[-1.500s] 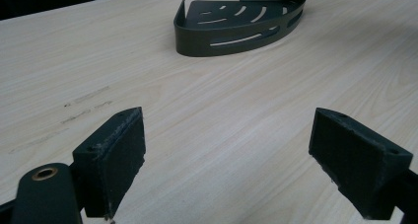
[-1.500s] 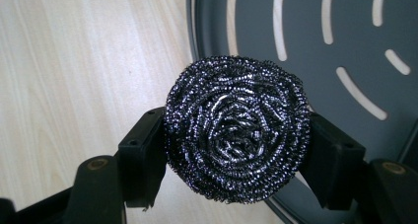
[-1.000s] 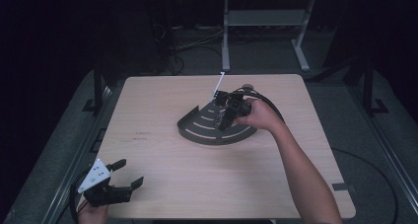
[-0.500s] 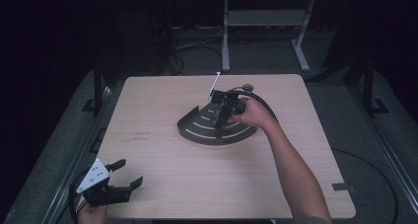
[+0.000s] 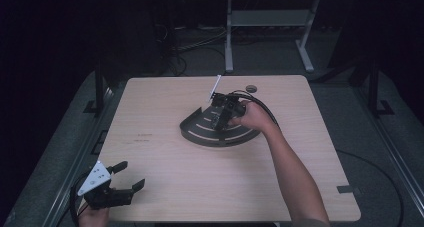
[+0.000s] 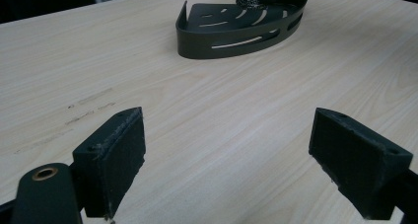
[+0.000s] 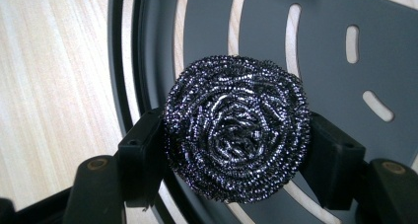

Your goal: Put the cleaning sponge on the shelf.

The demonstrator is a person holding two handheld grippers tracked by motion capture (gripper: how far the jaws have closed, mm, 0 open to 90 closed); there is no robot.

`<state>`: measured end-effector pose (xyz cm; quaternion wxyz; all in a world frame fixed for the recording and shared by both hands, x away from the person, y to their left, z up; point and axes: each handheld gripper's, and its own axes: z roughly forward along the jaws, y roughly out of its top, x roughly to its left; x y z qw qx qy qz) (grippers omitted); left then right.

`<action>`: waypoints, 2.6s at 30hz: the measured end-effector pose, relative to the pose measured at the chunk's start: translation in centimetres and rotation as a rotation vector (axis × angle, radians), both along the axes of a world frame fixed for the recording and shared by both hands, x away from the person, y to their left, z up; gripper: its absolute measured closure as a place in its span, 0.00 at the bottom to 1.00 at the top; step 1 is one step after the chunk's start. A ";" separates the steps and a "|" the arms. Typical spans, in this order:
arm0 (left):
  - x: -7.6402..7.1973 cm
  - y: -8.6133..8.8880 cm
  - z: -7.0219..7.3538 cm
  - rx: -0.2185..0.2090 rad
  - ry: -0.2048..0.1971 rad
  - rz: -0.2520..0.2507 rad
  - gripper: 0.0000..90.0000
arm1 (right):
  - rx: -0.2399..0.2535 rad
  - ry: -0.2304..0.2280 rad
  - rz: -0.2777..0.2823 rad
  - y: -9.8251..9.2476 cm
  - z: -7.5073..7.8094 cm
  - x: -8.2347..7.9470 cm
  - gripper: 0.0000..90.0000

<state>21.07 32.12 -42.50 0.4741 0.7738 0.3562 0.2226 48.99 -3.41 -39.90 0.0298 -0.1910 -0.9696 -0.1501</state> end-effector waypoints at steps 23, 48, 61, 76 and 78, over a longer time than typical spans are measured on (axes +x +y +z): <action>0.0 0.0 0.0 -0.002 0.000 -0.001 0.15 | -0.021 0.033 -0.040 0.6 -2.5 0.9 0.36; 0.0 0.1 0.1 -0.005 0.002 -0.001 0.15 | -0.009 0.037 -0.068 0.3 -3.8 1.2 0.35; 0.0 -0.1 0.2 -0.017 -0.001 0.000 0.15 | -0.010 0.043 -0.086 0.5 -3.7 1.2 0.27; 0.1 -0.3 0.0 -0.011 0.007 0.002 0.15 | 0.032 0.026 -0.086 0.2 -2.2 0.7 0.24; 0.2 -0.3 0.0 -0.011 0.006 0.002 0.15 | 0.033 0.027 -0.087 0.1 -2.1 0.7 0.24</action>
